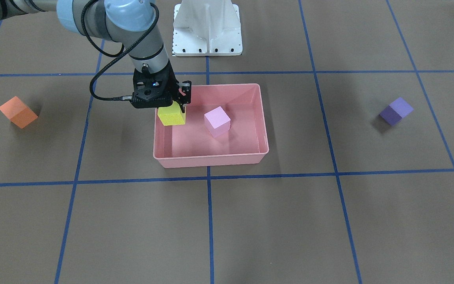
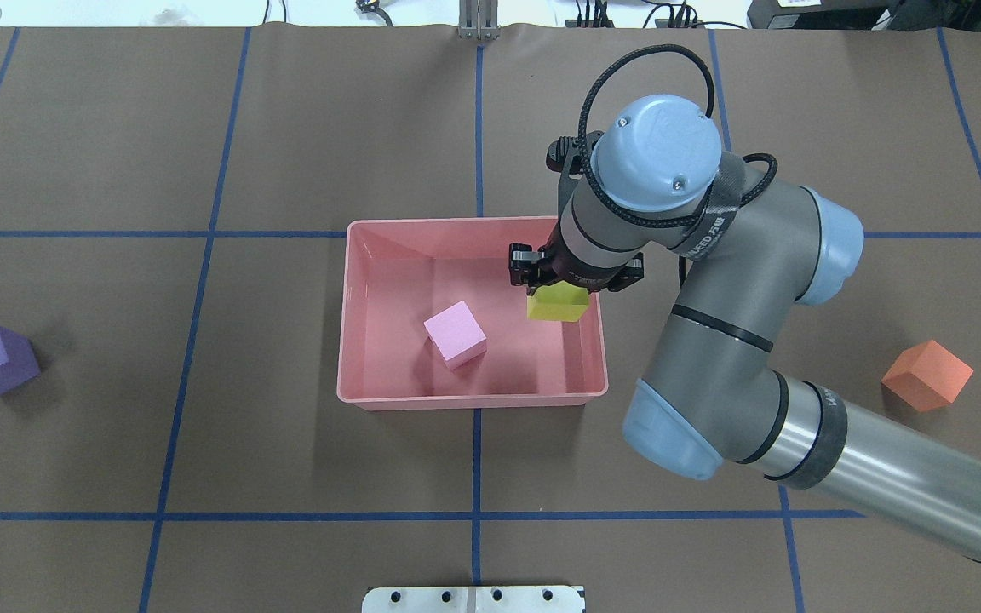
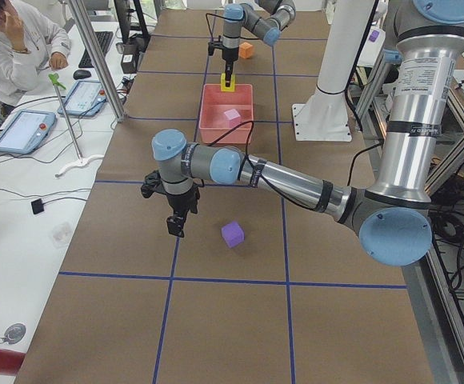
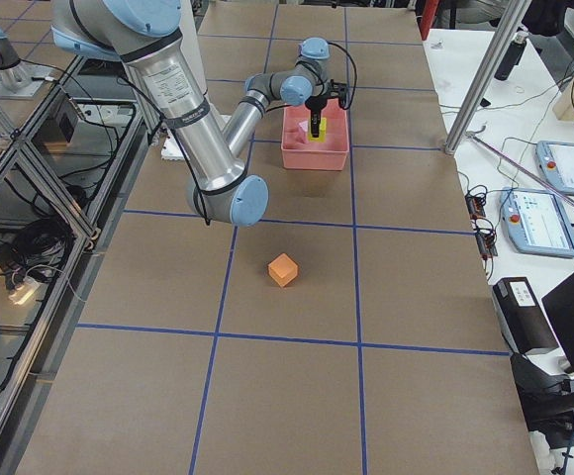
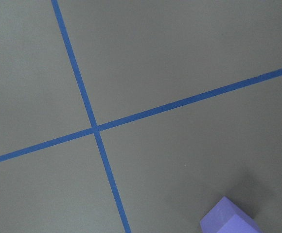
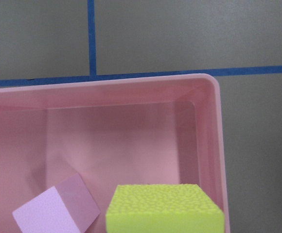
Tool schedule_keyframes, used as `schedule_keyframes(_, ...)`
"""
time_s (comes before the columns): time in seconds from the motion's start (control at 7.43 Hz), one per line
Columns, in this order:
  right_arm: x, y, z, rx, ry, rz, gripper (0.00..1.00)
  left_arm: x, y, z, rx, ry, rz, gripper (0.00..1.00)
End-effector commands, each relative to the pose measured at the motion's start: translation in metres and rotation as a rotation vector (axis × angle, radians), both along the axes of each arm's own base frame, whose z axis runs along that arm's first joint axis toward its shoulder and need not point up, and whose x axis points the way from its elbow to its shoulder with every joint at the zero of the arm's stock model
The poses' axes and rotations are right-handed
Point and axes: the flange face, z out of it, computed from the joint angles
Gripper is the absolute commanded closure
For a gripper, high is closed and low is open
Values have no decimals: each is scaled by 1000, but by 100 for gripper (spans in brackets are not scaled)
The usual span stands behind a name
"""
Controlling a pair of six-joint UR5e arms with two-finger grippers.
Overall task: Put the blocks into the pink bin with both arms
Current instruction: 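Carry the yellow cube with the right gripper into the bin, release, then raise the right gripper away while the left gripper grasps the blue cube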
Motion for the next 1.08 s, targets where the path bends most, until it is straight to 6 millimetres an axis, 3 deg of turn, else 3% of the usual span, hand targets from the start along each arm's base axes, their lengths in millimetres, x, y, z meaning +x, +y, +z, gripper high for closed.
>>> schedule_keyframes(0.0, -5, 6, -5, 7, 0, 15, 0, 0, 1, -3, 11, 4, 1, 0)
schedule_keyframes(0.13, -3, 3, -5, 9, 2, 17, 0, 9, 3, -12, -5, 111, 19, 0)
schedule_keyframes(0.4, 30, -27, 1, 1, -6, 26, 0, 25, 9, -17, -14, 197, 50, 0)
schedule_keyframes(0.67, 72, -61, 16, 32, 25, -9, 0, 31, 34, 11, -48, 205, -25, 0)
schedule_keyframes(0.94, 115, -85, 47, 67, 48, -58, 0, 57, 90, 52, 157, 175, 22, 0)
